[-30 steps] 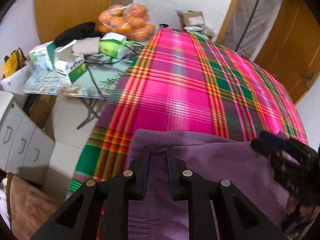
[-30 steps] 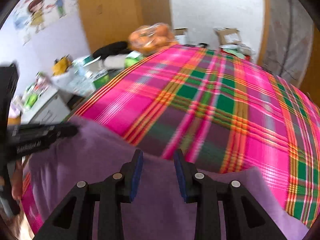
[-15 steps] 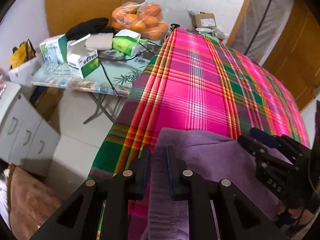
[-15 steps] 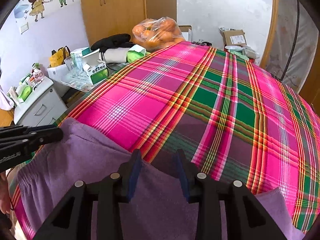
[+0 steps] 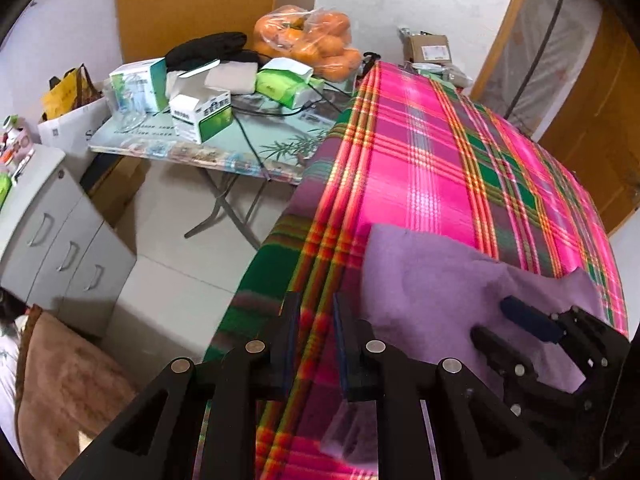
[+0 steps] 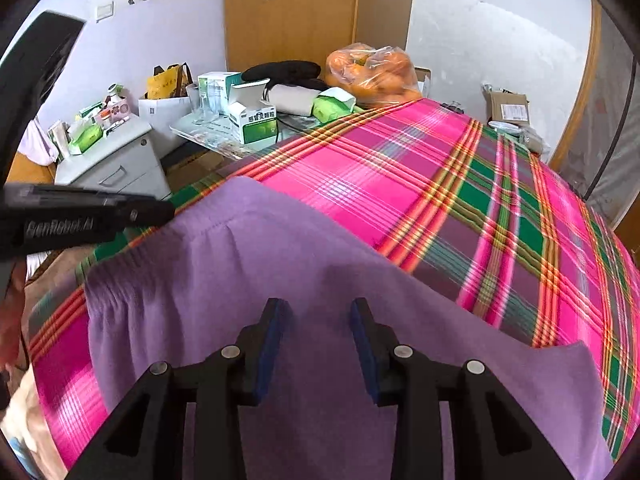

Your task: Fold clothes

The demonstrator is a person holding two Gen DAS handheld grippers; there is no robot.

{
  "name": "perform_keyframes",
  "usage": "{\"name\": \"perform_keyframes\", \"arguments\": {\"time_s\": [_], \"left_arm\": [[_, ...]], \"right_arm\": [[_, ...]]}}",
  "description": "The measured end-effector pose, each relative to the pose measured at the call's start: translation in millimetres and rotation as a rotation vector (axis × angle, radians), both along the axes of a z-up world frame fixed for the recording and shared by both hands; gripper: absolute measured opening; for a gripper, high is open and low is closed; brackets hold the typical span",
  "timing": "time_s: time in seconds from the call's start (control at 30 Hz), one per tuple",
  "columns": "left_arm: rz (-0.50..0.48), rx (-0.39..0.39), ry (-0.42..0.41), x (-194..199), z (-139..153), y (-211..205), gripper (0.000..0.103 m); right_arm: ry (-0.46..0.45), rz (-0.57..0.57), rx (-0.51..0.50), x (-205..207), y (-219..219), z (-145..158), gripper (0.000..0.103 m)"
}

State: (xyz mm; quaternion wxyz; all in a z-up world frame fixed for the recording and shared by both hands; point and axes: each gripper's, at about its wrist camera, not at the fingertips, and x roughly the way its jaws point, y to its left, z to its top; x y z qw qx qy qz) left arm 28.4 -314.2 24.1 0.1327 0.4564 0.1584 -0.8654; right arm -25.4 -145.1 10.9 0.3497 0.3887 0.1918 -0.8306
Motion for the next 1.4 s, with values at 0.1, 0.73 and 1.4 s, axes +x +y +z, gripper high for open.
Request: {"name": "perform_keyframes", "arguments": {"time_s": [0.1,0.73,1.4], "left_arm": [[0.017,0.007,-0.003,7.2,0.0,-4.7,0.017],[0.054,0.212,0.027,41.0,-1.7,-31.7,0.02],[0.065,0.46,-0.002,26.4,-18.7,-53.9,0.039]], "right_arm": [[0.001,0.002,0.007,-1.9,-11.5,-0.2,0.036],[-0.065,0.241,-0.153,82.8,-26.2,13.0,0.046],[0.072,0.209,0.019,102.8,-49.0,-4.5,0.027]]}}
